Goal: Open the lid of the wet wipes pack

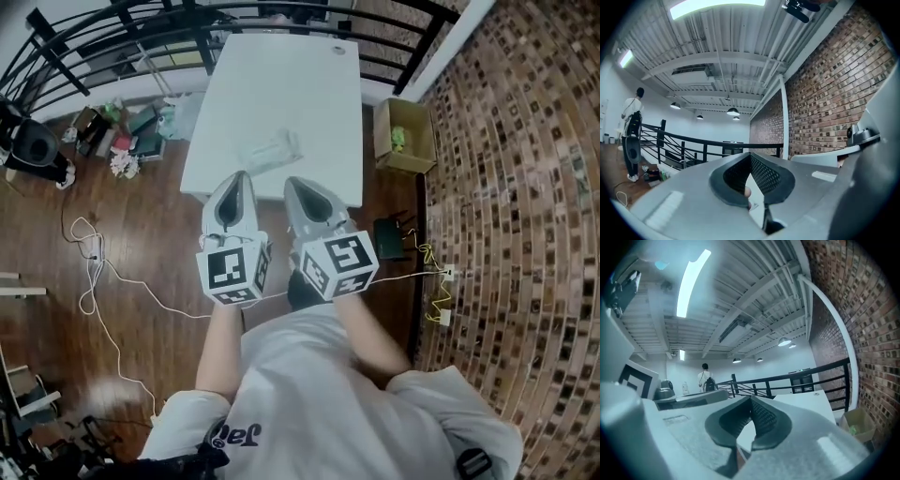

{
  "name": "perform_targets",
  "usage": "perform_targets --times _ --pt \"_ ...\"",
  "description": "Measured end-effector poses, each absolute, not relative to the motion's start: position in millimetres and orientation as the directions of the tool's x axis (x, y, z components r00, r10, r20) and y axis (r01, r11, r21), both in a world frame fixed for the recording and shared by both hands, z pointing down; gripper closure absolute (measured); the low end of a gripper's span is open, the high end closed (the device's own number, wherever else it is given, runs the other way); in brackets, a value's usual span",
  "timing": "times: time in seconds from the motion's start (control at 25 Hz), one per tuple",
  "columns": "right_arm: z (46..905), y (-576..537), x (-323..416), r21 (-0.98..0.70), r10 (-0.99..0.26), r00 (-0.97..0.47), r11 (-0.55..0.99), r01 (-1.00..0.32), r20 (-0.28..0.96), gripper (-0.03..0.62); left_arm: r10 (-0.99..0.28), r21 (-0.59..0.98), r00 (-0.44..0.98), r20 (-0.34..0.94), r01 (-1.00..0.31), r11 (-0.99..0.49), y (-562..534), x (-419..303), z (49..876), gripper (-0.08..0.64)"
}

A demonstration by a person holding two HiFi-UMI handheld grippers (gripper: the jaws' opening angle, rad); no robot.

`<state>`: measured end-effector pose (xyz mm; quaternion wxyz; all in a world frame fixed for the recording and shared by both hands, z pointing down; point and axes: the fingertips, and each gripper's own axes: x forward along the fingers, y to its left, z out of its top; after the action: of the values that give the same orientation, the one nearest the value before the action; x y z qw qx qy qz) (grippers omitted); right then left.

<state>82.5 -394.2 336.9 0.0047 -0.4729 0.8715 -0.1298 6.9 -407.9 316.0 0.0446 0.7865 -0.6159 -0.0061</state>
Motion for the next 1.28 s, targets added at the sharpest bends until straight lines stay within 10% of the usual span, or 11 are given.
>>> perform_targets --times 1.28 --pt "530 -563 64 -0.484 -0.723 -0.480 0.228 -0.845 0.497 0.604 -0.796 0.145 0.306 0.523 -0.952 -0.270 -595 -48 540 0.543"
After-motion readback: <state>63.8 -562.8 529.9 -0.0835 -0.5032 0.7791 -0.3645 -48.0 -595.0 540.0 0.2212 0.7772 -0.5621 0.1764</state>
